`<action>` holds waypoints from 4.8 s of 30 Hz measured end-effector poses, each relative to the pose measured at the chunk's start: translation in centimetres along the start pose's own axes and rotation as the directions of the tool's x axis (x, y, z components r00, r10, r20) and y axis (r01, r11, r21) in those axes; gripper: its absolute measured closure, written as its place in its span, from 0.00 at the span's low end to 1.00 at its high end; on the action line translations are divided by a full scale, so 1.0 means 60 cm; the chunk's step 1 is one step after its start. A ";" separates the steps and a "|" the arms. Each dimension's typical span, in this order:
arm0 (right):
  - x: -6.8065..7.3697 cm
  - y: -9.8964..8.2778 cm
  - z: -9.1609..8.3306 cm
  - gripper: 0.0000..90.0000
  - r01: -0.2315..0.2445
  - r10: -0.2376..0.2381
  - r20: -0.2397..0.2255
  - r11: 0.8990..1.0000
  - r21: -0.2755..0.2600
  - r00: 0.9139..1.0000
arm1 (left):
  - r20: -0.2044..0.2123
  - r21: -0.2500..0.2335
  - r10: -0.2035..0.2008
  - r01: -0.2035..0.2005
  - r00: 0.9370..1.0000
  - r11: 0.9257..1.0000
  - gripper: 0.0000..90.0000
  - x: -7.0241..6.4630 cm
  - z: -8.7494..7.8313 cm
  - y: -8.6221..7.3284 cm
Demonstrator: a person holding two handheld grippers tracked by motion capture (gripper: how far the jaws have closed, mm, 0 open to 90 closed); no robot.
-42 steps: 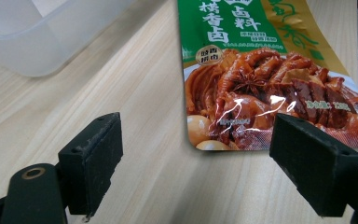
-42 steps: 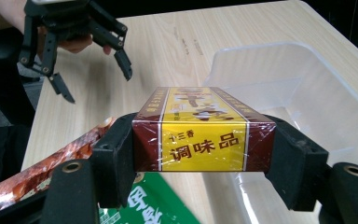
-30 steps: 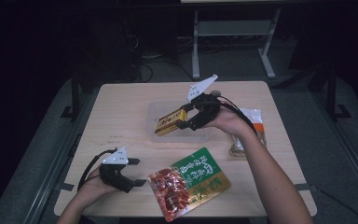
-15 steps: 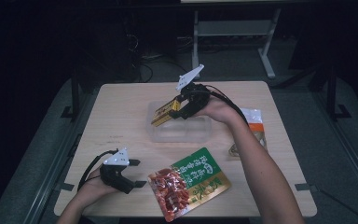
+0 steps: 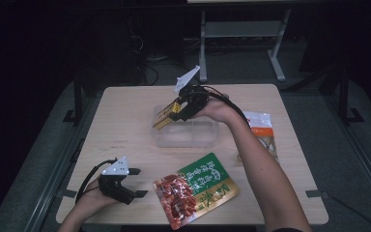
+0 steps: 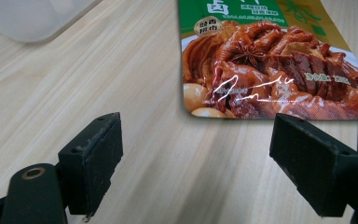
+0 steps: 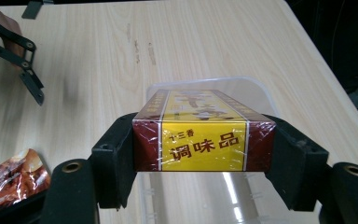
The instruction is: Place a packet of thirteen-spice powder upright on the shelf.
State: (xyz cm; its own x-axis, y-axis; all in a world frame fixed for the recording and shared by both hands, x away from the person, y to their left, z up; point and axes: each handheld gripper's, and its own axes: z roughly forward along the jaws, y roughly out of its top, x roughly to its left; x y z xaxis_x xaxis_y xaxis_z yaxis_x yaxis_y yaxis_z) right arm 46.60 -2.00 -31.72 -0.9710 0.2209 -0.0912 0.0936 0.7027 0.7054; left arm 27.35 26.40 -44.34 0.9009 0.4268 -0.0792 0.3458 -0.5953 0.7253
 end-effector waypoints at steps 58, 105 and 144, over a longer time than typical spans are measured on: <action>-0.007 0.044 0.090 0.35 0.026 -0.026 -0.006 0.998 0.058 1.000 | 0.005 0.015 -0.018 0.018 1.000 1.000 0.18 -0.011 -0.014 -0.019; 0.024 0.010 0.046 0.11 -0.046 0.046 0.008 0.999 -0.025 0.999 | 0.007 0.001 -0.044 0.044 0.999 0.999 0.18 0.000 -0.017 -0.012; 0.172 -0.210 -0.076 0.15 -0.264 0.276 0.113 0.958 -0.109 0.955 | 0.025 -0.043 -0.034 0.035 0.999 0.998 0.18 0.008 0.001 0.027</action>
State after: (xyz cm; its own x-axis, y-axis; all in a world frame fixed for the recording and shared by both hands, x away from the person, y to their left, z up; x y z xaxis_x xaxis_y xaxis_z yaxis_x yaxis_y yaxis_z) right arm 34.42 -11.68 -38.36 -0.8763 0.4810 0.0277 0.3217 0.5414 0.7768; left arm 28.35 25.61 -43.25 0.8949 0.4294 -0.1212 0.3657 -0.5504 0.7506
